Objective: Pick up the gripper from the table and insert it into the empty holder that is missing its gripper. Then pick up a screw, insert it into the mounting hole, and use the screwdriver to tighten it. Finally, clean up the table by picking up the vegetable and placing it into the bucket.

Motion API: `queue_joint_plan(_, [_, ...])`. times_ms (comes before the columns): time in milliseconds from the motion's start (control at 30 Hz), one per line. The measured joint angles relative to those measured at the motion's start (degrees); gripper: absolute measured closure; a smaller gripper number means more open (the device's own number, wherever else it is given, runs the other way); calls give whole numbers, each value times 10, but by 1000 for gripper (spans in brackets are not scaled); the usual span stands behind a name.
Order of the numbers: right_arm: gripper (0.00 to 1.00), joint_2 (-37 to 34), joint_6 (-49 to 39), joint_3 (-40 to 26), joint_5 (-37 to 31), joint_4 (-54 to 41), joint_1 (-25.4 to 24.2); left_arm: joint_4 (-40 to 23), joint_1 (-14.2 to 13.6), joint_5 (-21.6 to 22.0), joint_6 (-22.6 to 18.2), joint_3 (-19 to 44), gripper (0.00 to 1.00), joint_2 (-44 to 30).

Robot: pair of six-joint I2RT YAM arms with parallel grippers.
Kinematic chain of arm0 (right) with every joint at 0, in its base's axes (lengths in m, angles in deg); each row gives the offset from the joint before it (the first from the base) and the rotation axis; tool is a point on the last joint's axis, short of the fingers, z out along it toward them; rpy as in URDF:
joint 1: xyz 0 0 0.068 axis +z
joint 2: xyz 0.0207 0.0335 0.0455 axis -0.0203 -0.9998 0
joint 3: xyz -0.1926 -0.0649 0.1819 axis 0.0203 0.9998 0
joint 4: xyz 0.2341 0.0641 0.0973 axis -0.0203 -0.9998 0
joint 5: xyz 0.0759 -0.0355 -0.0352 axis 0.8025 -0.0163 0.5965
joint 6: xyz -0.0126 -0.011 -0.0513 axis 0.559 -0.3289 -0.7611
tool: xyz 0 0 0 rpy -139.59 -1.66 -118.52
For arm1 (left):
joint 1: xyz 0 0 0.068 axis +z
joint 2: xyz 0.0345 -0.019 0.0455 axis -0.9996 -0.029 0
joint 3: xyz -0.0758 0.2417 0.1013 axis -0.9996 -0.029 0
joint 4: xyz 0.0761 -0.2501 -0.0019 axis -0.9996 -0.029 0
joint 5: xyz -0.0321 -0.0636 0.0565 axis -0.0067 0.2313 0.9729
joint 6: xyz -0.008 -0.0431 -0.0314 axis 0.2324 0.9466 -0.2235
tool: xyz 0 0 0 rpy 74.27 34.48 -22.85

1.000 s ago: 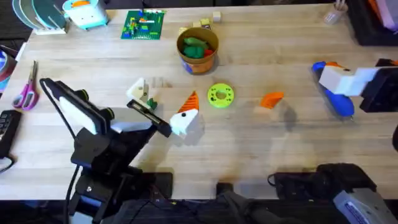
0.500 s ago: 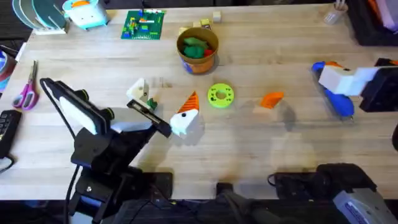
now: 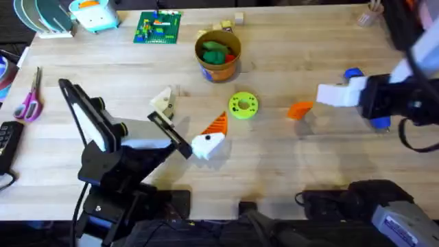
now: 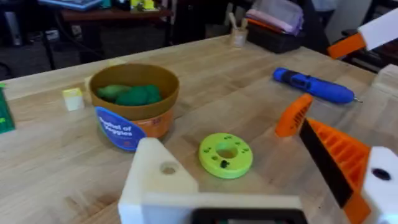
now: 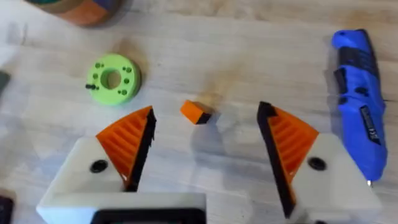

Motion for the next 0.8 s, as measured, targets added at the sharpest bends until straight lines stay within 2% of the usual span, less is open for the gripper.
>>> queue_joint_plan(167, [10,-68,-45,0,-17,-33,77,0,0,-59,0,0,9,0])
queue_joint_plan(367, [10,-132,-109,-2,-90,-40,160,-2,0,-100,2,0,8,0])
queue_joint_plan(667, [13,-221,-220,-3,-155,-2,174,-3,0,-114,2,0,8,0])
queue_joint_plan(800, [97,-237,-246,-3,-161,16,174,-3,0,-116,2,0,8,0])
